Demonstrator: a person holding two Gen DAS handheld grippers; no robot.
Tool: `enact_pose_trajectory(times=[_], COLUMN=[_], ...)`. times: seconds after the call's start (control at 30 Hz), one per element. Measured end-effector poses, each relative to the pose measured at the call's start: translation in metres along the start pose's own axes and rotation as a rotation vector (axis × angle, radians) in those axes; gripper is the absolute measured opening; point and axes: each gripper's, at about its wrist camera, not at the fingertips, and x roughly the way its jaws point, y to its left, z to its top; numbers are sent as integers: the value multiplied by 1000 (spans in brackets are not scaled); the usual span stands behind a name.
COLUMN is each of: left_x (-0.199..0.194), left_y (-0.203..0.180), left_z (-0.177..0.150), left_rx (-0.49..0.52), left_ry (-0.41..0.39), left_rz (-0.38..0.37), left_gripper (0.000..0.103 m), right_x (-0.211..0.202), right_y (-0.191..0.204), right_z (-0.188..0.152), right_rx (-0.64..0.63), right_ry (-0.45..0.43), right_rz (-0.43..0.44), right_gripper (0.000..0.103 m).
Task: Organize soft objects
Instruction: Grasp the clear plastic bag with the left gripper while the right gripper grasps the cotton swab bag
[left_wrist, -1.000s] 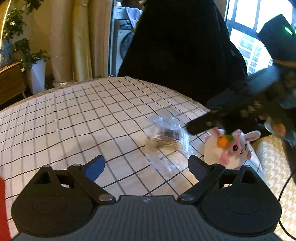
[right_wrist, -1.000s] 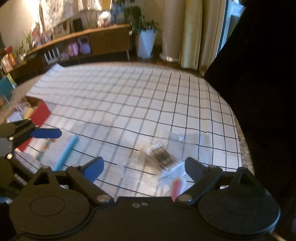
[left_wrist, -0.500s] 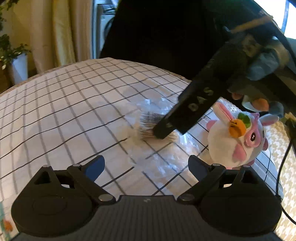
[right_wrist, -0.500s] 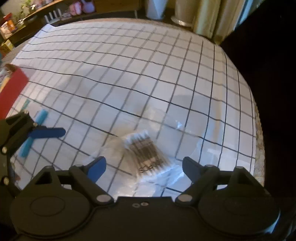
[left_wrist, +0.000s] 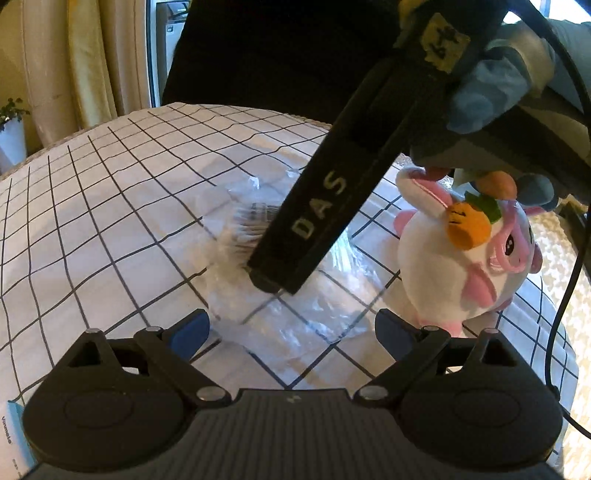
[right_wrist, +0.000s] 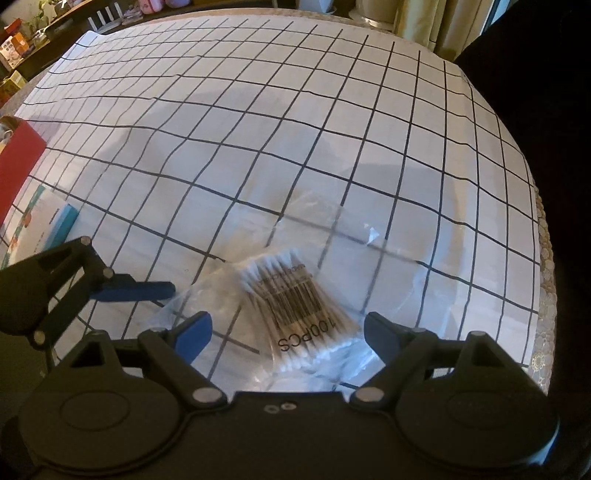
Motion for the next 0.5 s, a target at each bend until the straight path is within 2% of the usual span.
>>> enact_pose_trajectory(times=[0.13, 0.27, 0.33, 0.4, 0.43, 0.5], left_x=[1, -1, -1, -1, -2, -3], left_y=[-5, -13, -14, -16, -17, -20], left_z=[0, 0, 1, 2, 2, 4], left_rx=[14, 61, 73, 83, 88, 101], left_ry=[-4, -11, -19, -27, -30, -33], left_rz=[20, 54, 53, 49, 42, 38], left_gripper=[96, 82, 73, 56, 53, 33], right_x=[5, 7, 7, 7, 7, 7], right_y=[3, 5, 5, 5, 5, 6], right_z=[-1, -3, -3, -5, -6, -7], right_rx=[-18, -23, -24, -29, -30, -24], right_ry=[15, 17, 15, 13, 10, 2], right_rz=[-24, -56, -64, -74, -80, -82], right_gripper=[87, 76, 72, 66, 65, 60])
